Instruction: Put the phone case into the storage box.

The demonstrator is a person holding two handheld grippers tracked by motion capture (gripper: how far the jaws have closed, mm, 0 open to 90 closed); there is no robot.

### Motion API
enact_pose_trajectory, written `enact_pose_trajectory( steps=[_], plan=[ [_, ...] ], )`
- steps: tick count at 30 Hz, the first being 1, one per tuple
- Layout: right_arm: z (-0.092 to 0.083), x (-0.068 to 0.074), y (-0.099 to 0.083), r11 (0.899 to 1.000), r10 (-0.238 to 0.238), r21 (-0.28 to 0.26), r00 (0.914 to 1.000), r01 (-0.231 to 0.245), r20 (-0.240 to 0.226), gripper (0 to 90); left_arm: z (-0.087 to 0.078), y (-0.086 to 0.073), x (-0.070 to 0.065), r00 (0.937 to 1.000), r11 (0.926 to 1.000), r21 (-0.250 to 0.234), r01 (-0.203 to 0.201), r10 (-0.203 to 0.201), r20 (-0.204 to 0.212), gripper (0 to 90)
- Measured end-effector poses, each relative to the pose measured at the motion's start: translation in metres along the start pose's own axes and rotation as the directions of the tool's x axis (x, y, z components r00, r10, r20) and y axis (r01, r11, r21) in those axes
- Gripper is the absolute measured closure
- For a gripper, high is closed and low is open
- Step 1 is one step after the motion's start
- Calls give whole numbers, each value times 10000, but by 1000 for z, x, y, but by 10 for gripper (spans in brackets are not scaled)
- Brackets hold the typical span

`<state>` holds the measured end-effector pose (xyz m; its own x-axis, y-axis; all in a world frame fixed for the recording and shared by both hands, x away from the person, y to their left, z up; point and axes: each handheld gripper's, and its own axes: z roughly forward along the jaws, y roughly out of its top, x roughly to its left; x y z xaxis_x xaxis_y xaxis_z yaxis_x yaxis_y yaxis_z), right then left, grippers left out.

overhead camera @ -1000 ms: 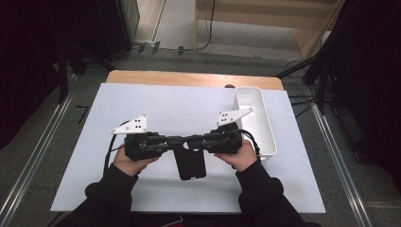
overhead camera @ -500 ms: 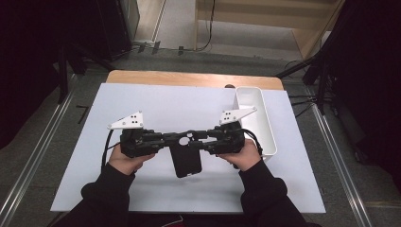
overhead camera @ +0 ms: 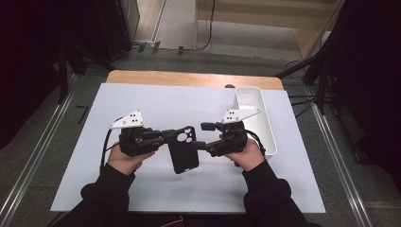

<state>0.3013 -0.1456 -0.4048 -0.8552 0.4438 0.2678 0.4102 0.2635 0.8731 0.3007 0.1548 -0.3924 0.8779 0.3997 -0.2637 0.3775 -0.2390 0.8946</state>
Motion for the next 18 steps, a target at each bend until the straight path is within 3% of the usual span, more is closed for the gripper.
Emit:
enact_pose_trajectory(
  steps=[3,8,11,13,18],
  plan=[
    [3,-2,-2,9999,58,-99,9996,-56,270,0,0,0,1,9996,10000,-24,71,-72,-283,795],
    [4,1,-2,9997,58,-230,9960,-38,891,0,-1,1,0,9971,9998,-87,176,-182,-738,795],
    [6,3,-2,9995,307,-128,9888,-291,1461,0,-2,1,0,9953,9996,-163,231,-245,-937,794],
    [7,3,-3,9990,416,-236,9868,-384,1565,0,-3,2,1,9940,9989,-340,316,-350,-1035,794],
    [6,4,-5,9967,548,-699,9774,-413,2044,0,-6,2,1,9850,9979,-488,424,-499,-1655,794]
  ],
)
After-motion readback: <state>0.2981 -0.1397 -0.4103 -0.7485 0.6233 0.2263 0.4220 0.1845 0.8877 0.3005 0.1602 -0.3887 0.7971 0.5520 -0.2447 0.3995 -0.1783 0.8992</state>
